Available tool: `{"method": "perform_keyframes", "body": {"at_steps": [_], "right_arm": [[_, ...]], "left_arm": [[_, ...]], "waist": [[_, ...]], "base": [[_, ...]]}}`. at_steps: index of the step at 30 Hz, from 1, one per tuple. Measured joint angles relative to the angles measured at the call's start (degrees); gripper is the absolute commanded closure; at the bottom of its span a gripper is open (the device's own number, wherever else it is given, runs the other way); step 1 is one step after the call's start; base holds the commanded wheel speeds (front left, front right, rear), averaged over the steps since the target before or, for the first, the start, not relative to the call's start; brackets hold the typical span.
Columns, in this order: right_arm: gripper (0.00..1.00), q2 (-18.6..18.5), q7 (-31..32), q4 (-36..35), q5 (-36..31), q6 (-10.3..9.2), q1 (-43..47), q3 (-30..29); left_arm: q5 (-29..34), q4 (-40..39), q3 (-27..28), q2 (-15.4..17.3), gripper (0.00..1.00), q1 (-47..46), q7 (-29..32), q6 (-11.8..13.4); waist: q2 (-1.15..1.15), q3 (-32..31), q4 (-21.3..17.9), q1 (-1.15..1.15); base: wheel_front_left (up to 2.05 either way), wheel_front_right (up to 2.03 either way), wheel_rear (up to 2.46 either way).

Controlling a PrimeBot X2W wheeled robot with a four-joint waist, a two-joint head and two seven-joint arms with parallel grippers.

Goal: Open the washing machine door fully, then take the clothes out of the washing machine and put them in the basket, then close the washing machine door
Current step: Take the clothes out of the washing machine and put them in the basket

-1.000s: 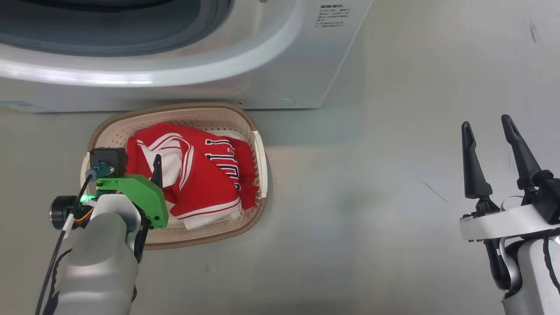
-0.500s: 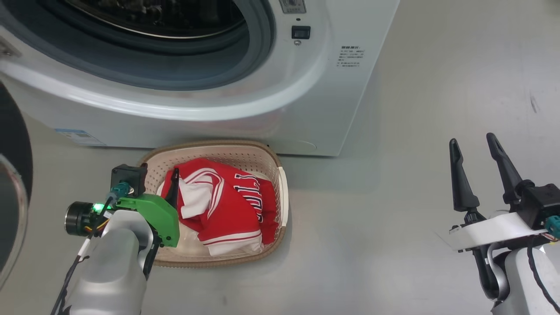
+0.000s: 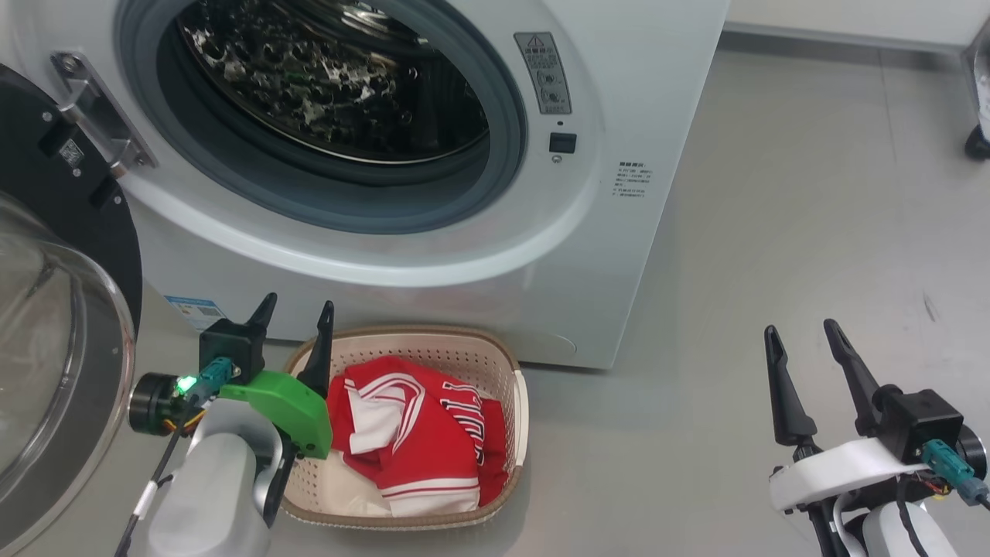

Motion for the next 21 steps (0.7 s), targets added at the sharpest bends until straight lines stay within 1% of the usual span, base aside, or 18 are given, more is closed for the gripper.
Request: {"method": "perform_keyframes", "body": {"at_steps": [6, 12, 14, 17, 21], "right_arm": [[0.0, 0.57, 0.0, 0.7, 0.07, -0.15, 2.66, 0.41], [0.0, 1.6, 0.0, 0.57, 0.78, -0.19, 3.99, 1.3], [0.0, 1.6, 0.0, 0.43, 0.78, -0.62, 4.42, 1.33], [0.0, 1.65, 0.0, 0.21, 0.78, -0.74, 5.14, 1.34], [0.0, 1.72, 0.0, -0.65, 0.99, -1.29, 6.23, 0.78]], "left_arm": [[-0.27, -5.9, 0.09, 0.08, 0.0, 6.29, 0.0, -0.44], [-0.36, -10.13, 0.12, 0.37, 0.0, 12.66, 0.0, -0.49], [-0.34, -11.96, 0.07, 0.54, 0.0, 14.2, 0.0, -0.51], [0.04, -14.38, 0.14, 1.13, 0.0, 16.18, 0.0, -0.91], [0.03, -16.97, 0.11, 1.12, 0.0, 18.84, 0.0, -0.91]], "waist": [[0.0, -5.04, 0.21, 0.0], [0.0, -9.27, -0.29, 0.0], [0.0, -10.29, -0.64, 0.0], [0.0, -11.28, -1.4, -0.01], [0.0, -11.96, -2.3, 0.0]], "base": [[0.0, 0.0, 0.0], [0.0, 0.0, 0.0], [0.0, 0.0, 0.0], [0.0, 0.0, 0.0], [0.0, 0.0, 0.0]]}}
